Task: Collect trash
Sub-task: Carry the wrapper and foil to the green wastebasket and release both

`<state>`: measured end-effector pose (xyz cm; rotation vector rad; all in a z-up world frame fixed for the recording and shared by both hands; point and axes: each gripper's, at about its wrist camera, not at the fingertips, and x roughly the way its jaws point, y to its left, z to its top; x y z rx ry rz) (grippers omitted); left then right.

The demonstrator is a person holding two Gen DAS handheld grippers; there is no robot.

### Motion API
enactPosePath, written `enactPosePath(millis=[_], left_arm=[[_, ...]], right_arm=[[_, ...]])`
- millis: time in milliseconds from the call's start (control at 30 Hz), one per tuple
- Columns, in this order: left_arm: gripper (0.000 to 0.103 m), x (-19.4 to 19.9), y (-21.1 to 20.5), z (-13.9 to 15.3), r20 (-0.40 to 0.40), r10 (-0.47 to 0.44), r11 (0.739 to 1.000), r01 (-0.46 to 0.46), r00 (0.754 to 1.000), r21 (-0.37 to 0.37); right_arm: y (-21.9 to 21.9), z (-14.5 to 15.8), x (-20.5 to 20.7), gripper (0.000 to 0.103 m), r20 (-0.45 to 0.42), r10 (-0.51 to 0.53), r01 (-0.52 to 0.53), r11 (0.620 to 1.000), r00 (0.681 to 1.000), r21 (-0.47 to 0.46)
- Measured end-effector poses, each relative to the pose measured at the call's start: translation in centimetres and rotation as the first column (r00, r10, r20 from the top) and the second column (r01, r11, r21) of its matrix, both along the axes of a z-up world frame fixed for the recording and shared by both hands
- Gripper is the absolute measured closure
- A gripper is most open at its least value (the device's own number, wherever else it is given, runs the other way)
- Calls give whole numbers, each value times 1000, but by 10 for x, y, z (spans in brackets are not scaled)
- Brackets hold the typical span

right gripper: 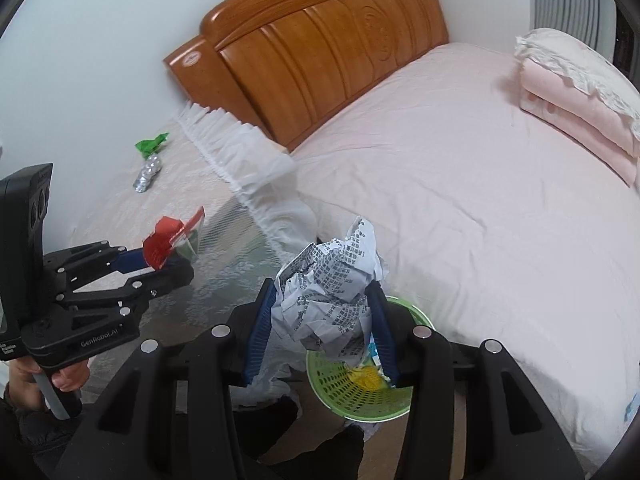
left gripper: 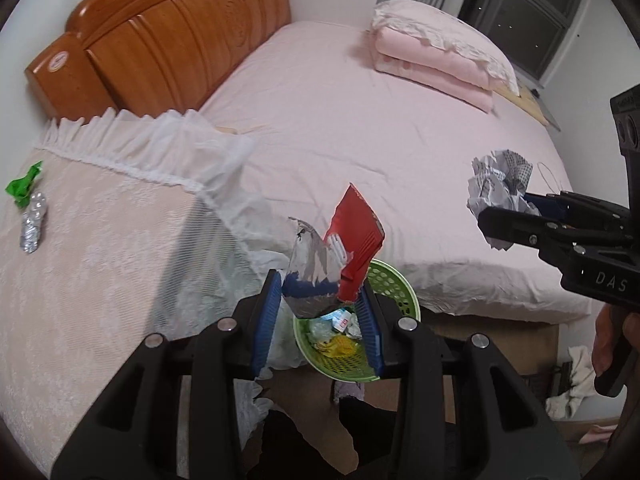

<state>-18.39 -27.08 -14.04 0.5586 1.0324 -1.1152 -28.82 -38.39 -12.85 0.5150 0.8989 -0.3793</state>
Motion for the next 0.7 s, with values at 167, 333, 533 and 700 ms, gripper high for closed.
enactPosePath(millis=[167, 333, 533, 700], left_arm=[[62, -35, -28, -7, -19, -66, 998, 66, 998, 12], [14, -53, -36, 1, 18, -88, 996, 88, 996, -9], [8, -54, -39, 9, 46, -70, 997, 70, 997, -10], [8, -45, -34, 13, 50, -41, 999, 41, 998, -8]], right_arm=[[-32, -9, -42, 56, -5, -59, 59, 998, 998, 1], [-51, -15, -64, 56, -9, -79, 79, 997, 997, 15], [-59, -23, -72, 55, -16, -75, 75, 997, 997, 24], [-58, -28, -70, 55, -18, -68, 69, 997, 998, 35]])
